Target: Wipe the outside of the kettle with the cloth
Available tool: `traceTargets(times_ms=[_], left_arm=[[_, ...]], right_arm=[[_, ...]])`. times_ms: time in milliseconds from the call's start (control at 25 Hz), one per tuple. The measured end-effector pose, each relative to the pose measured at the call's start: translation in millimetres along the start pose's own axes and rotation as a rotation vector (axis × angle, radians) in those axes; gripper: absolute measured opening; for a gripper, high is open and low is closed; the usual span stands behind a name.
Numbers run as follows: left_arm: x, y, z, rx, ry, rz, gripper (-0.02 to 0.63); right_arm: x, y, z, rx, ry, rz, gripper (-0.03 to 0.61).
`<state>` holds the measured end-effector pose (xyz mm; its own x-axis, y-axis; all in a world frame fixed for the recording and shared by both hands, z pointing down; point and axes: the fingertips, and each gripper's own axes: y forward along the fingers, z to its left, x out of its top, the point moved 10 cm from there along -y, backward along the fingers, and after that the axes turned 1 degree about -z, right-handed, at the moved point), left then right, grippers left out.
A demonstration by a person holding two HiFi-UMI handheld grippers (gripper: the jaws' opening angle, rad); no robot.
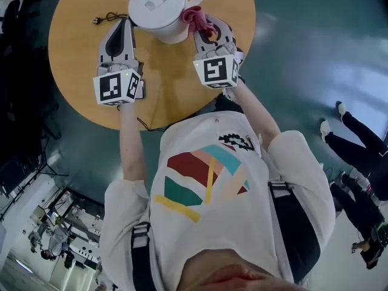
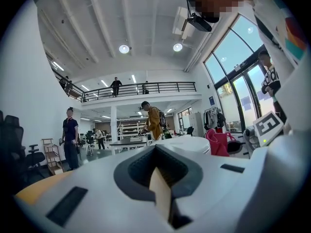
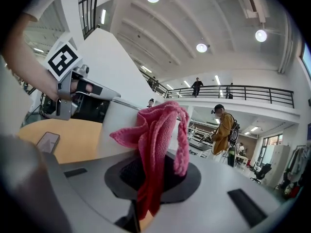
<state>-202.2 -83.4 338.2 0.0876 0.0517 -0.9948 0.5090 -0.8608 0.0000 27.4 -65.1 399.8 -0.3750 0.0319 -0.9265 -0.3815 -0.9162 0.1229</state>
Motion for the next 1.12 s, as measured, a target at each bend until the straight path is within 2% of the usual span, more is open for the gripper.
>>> traceTargets(times_ms=[240, 560, 760, 880, 1120], left_arm=[[0, 5, -6, 0.009, -0.009, -0.002, 0.040], [1, 6, -11, -0.017, -0.008, -0.007, 0.041], [-2, -4, 3, -0.039, -0.022, -0.021, 0.041], [1, -13, 8, -0.040, -0.040, -0.027, 0.041], [13, 1, -17, -0.033, -0.050, -0.043, 0.040]], right_arm=[[-6, 21, -25, 0.018, -0.043, -0.011, 0.038], [-6, 47, -44, 0.042, -0.109, -0.012, 0.038], [2, 64, -39, 0.050, -0.170, 0.003, 0.038], [8, 67, -33, 0.055, -0.165, 0.020, 0.038], [1, 46, -61, 0.049, -0.155, 0.042, 0.038]])
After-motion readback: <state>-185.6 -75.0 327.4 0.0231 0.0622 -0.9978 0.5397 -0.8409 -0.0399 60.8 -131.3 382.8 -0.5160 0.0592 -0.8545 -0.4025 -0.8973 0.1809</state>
